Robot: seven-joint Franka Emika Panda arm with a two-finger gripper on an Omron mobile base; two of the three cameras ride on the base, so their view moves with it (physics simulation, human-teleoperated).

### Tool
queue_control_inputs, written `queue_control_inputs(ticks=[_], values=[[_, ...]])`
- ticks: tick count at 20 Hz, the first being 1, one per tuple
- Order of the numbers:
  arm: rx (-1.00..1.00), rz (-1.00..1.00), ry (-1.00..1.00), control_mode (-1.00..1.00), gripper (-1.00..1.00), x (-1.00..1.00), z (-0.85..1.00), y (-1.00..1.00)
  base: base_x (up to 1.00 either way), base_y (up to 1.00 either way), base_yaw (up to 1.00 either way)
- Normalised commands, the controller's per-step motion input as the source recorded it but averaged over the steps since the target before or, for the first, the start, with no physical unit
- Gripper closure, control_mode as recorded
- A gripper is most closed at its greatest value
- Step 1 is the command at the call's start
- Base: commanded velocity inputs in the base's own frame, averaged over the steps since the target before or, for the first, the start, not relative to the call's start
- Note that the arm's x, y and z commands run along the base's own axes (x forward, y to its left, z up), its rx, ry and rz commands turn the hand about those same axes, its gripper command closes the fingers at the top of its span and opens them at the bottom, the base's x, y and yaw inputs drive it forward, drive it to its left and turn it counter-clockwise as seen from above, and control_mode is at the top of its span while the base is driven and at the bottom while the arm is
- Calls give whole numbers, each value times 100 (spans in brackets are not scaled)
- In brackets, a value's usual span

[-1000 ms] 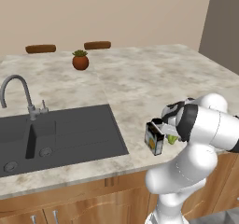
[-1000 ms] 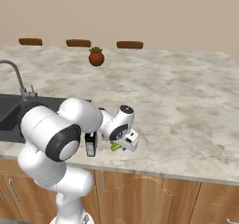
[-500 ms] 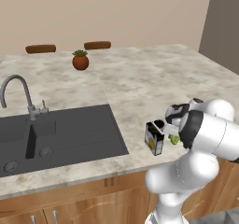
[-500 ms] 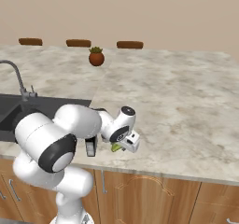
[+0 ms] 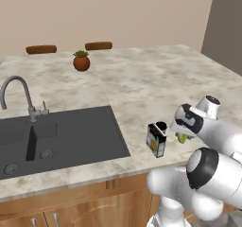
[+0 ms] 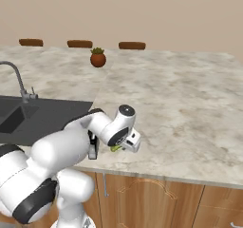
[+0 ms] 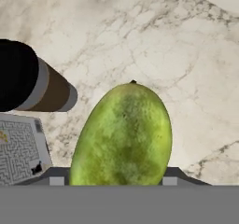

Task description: Pick up all produce items and place them in the sink. Turn on the sink faucet to wash them. Then turn the sink off and put them in the tray.

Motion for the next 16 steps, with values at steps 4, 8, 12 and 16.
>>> queue_control_inputs(ticks=[4, 8, 12, 16], values=[[0, 0, 0, -100, 100, -15, 61, 0, 0, 0, 0], [0, 0, -3, -100, 100, -29, 57, 0, 0, 0, 0], [0, 0, -2, -100, 100, -17, 16, 0, 0, 0, 0], [0, 0, 0, -100, 100, -6, 0, 0, 0, 0, 0]])
